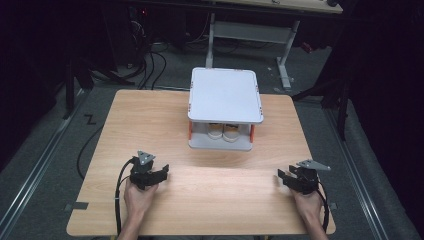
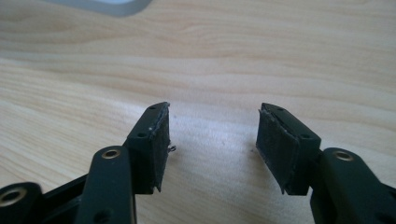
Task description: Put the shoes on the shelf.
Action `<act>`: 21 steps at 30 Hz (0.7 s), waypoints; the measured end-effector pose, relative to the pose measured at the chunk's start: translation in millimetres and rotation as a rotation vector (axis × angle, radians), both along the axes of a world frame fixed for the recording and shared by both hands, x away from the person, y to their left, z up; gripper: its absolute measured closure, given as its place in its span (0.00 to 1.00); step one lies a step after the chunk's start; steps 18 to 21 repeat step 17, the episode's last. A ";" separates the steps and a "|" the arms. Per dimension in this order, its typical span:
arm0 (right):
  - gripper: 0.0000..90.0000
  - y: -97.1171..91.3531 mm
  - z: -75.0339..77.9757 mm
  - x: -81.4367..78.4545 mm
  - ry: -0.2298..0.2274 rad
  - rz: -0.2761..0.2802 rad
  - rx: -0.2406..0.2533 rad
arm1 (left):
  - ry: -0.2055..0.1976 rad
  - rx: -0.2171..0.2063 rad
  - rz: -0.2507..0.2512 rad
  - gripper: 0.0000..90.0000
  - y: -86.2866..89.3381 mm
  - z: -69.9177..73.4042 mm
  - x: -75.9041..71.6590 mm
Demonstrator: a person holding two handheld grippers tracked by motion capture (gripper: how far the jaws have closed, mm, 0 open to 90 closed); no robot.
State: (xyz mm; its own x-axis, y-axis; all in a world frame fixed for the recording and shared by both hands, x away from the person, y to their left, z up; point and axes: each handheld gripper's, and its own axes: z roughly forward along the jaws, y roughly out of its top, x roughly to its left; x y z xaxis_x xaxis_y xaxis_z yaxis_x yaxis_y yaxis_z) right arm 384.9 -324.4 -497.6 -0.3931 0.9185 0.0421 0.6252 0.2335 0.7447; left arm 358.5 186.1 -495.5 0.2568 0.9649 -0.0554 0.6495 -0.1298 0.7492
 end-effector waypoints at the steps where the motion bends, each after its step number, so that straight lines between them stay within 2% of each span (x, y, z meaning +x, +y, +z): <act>1: 0.47 0.4 -2.7 -0.5 0.005 0.003 0.000 | 0.005 0.003 0.001 0.36 0.1 -1.4 0.0; 5: 0.45 6.5 -2.9 -3.4 -0.010 0.017 -0.065 | 0.016 0.027 0.011 0.38 -0.5 -7.7 -0.7; 7: 0.44 7.0 -3.1 -3.6 -0.009 0.024 -0.061 | -0.011 0.049 0.018 0.39 -2.3 -10.3 -3.4; 21: 0.41 7.6 -3.2 -3.4 -0.007 0.025 -0.061 | -0.011 0.054 0.021 0.38 -3.7 -10.4 -4.5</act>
